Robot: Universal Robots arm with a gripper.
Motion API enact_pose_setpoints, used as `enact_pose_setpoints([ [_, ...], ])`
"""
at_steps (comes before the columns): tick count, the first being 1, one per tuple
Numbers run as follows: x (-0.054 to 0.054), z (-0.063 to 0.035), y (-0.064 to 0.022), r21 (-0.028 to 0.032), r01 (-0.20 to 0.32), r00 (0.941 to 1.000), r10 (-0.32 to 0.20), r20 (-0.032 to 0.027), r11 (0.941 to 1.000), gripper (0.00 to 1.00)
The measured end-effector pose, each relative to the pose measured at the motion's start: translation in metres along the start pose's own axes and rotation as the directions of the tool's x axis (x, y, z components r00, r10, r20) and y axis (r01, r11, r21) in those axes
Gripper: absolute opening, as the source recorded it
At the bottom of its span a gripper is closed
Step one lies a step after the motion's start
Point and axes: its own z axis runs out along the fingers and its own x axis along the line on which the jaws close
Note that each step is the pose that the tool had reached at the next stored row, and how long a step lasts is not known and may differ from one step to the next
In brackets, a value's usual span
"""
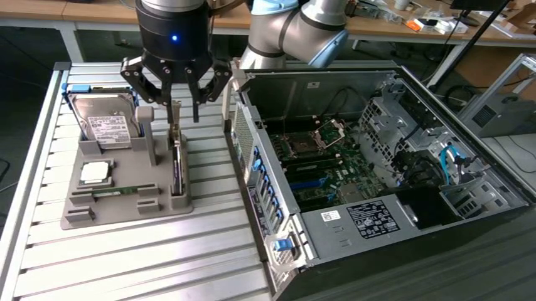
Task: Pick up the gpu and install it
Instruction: 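Pick up the gpu and move the gpu toward the slot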
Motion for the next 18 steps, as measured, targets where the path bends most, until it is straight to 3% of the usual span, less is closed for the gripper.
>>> enact_pose_setpoints([
  [18,0.001,0.0112,-0.0007,0.0,0.0,1.0,0.0,-0.0001,1.0,0.42],
])
